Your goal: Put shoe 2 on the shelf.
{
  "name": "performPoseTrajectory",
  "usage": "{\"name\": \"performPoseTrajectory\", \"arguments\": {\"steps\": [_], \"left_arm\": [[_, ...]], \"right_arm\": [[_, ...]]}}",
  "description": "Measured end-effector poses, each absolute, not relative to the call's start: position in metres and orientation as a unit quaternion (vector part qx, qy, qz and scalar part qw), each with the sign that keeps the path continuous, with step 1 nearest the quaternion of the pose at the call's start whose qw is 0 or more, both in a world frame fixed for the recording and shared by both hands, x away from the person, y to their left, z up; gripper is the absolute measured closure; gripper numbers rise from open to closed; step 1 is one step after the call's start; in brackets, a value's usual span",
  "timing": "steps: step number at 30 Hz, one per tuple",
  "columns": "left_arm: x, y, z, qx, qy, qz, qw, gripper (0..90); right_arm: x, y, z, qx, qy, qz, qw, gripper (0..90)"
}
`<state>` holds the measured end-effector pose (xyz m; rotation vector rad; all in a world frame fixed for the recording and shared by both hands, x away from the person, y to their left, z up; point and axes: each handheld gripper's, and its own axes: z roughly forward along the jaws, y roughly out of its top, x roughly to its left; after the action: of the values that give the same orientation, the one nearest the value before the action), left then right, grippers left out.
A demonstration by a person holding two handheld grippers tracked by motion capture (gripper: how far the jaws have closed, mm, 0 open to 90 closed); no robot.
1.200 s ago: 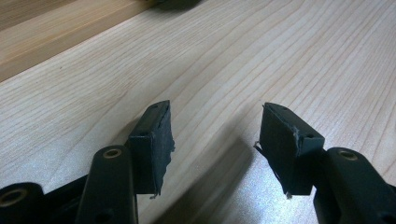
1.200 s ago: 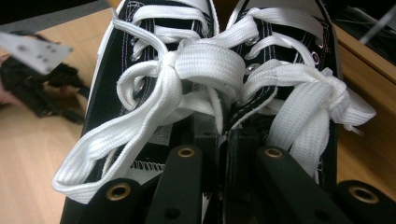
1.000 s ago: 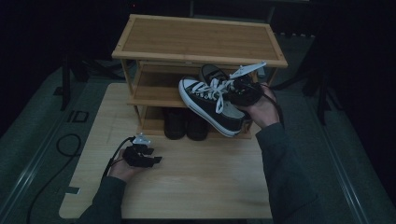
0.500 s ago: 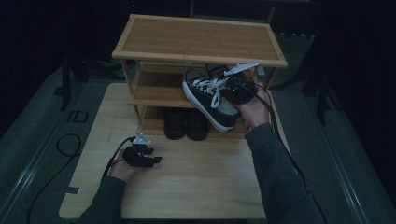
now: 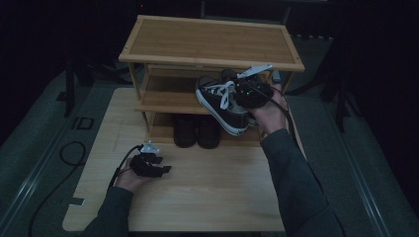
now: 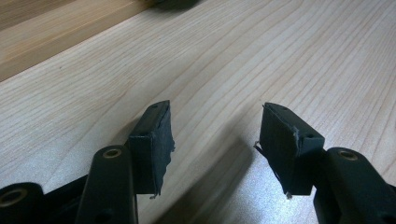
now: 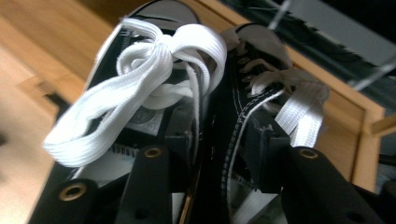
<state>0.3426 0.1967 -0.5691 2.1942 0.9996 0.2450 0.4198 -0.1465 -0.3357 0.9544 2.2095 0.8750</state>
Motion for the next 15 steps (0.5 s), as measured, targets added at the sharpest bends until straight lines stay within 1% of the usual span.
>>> {"name": "performPoseTrajectory", "arguments": {"steps": [4,11,14,15], "left_arm": [[0.342,0.196,-0.569,0.847,0.387,0.096,0.351,44.6],[0.341,0.193,-0.569,0.850,0.387,0.105,0.343,44.7],[0.341,0.190,-0.567,0.855,0.386,0.119,0.326,45.9],[0.342,0.189,-0.566,0.854,0.394,0.121,0.319,46.2]], "right_arm": [[0.415,-0.154,-0.331,0.320,0.844,0.324,0.285,59.9],[0.407,-0.163,-0.324,0.282,0.857,0.336,0.271,63.1],[0.404,-0.166,-0.321,0.277,0.857,0.346,0.264,64.7],[0.403,-0.167,-0.320,0.275,0.856,0.350,0.262,65.2]]}}
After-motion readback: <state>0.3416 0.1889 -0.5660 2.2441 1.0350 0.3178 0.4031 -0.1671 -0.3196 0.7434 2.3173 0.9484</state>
